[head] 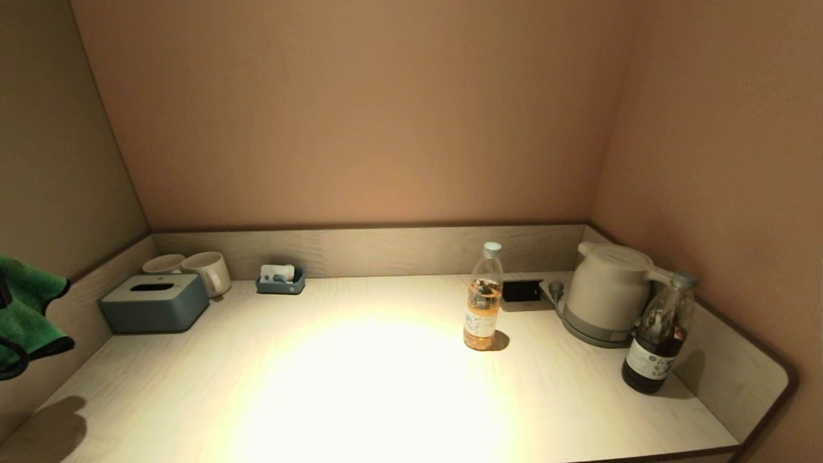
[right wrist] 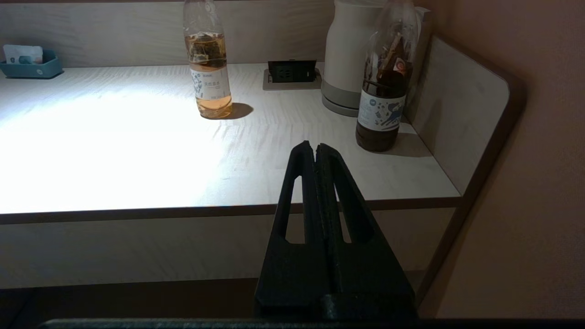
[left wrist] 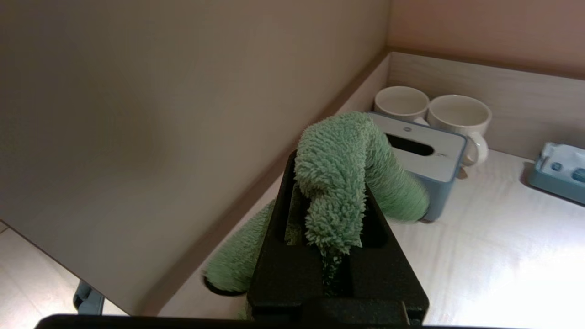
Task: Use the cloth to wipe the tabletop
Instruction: Place the tablecloth
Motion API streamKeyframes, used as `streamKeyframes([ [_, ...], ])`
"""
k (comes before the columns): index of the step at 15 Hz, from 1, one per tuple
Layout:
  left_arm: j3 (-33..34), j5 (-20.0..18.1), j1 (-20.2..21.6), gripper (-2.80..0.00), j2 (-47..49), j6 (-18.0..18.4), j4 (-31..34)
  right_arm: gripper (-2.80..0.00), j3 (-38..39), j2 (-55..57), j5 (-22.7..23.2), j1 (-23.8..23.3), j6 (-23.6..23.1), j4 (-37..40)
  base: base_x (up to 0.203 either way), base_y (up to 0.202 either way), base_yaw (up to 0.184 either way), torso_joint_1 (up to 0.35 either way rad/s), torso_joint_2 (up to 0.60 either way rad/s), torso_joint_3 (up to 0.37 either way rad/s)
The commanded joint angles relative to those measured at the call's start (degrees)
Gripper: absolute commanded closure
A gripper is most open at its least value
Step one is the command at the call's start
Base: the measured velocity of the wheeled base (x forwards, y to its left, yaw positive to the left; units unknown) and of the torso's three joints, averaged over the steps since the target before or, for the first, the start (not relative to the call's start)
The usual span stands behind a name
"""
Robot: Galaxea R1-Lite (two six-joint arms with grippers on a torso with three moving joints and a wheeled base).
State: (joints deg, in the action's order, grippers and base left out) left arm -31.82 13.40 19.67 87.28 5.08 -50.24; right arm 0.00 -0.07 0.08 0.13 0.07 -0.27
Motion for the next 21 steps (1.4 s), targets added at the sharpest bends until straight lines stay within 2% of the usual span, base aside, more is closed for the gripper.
streamKeyframes([
  [1,-1.07,-0.09,2.29,0.00,3.71,-0.20,-0.56,0.00,0.00,0.07,0.00,-0.05,0.01,0.00,0.000,0.000,0.000,0.000,0.00,0.000],
  [5,-2.64,-0.29,3.49,0.00,10.29,-0.45,-2.01,0.00,0.00,0.07,0.00,0.04,0.01,0.00,0.000,0.000,0.000,0.000,0.00,0.000],
  [10,-5.03,-0.04,3.89,0.00,21.68,-0.25,-10.79,0.00,0.00,0.07,0.00,0.04,0.01,0.00,0.000,0.000,0.000,0.000,0.00,0.000],
  [13,-8.69,-0.46,4.22,0.00,26.13,-0.33,-11.27,0.00,0.00,0.07,0.00,0.04,0.01,0.00,0.000,0.000,0.000,0.000,0.00,0.000],
  [21,-11.25,-0.91,4.23,0.00,31.61,-0.51,-11.28,0.00,0.00,0.07,0.00,0.04,0.01,0.00,0.000,0.000,0.000,0.000,0.00,0.000],
])
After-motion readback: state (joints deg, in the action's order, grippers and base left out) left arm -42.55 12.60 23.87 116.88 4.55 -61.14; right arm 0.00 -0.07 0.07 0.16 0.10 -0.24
